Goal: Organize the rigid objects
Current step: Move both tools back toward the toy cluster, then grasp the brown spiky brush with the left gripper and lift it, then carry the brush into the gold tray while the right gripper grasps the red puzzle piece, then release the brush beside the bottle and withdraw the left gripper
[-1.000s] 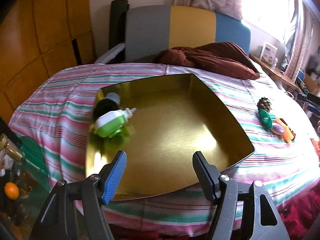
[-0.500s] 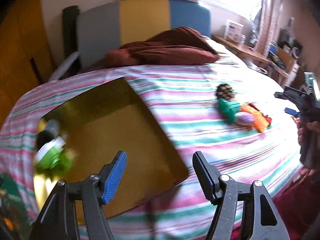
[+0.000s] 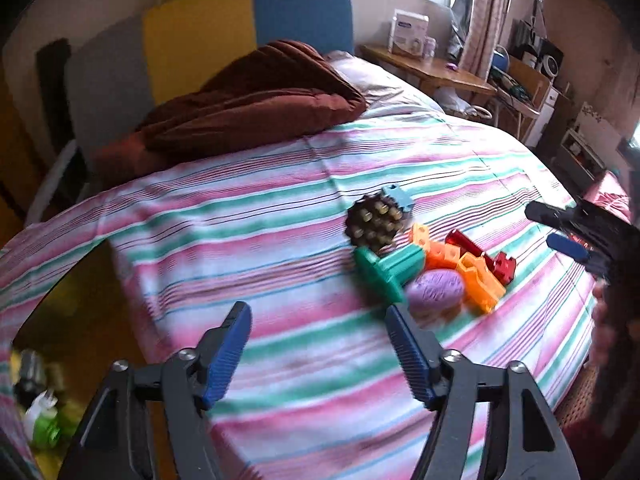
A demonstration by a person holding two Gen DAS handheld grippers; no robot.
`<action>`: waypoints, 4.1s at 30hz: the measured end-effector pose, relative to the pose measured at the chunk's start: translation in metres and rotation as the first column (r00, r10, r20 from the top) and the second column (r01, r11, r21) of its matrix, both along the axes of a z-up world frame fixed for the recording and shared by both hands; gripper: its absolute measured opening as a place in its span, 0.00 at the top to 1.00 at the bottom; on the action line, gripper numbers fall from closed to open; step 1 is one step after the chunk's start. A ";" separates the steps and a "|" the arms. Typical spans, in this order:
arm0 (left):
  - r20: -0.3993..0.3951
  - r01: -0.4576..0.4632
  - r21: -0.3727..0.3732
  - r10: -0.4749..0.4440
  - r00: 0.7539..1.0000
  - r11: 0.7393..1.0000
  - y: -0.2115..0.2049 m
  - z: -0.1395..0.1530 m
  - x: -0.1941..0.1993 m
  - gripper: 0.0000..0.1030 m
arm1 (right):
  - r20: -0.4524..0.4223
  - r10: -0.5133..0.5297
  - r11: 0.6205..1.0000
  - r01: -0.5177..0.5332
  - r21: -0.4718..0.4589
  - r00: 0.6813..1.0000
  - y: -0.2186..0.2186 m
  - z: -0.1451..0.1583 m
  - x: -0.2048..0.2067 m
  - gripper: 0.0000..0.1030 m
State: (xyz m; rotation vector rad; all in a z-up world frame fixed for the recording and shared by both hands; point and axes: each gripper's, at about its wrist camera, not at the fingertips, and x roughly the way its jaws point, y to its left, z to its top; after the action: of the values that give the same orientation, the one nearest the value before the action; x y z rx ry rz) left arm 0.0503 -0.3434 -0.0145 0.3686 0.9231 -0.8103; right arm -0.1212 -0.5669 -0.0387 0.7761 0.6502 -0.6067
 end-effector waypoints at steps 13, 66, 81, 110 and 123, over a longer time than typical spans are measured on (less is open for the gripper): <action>-0.093 0.023 0.043 -0.019 0.995 0.999 -0.108 -0.038 0.049 0.08 | 0.044 0.017 0.997 -0.020 0.071 0.999 -0.006 -0.003 0.000 0.21; -0.015 -0.018 -0.203 0.016 1.000 0.979 0.122 0.022 -0.050 0.44 | -0.440 -0.020 0.998 -0.011 -0.067 0.898 -0.015 -0.073 0.050 0.61; -0.077 -0.497 -0.182 0.491 0.868 0.849 0.322 0.020 -0.013 0.44 | -0.518 0.029 0.979 -0.128 -0.157 0.855 -0.002 -0.077 0.058 0.63; 0.062 -0.505 0.029 0.503 0.862 0.863 0.324 -0.044 0.049 0.41 | -0.533 0.052 0.963 -0.183 -0.196 0.844 0.019 -0.071 0.054 0.64; 0.134 -0.559 -0.030 0.557 0.820 0.829 0.337 -0.026 0.021 0.25 | -0.542 0.057 0.958 -0.199 -0.207 0.838 0.021 -0.070 0.056 0.64</action>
State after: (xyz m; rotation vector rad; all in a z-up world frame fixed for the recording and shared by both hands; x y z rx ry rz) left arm 0.0711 -0.0063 -0.0404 0.1413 0.8432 -0.2315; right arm -0.0652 -0.5463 -0.1085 0.3066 1.1028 -0.7724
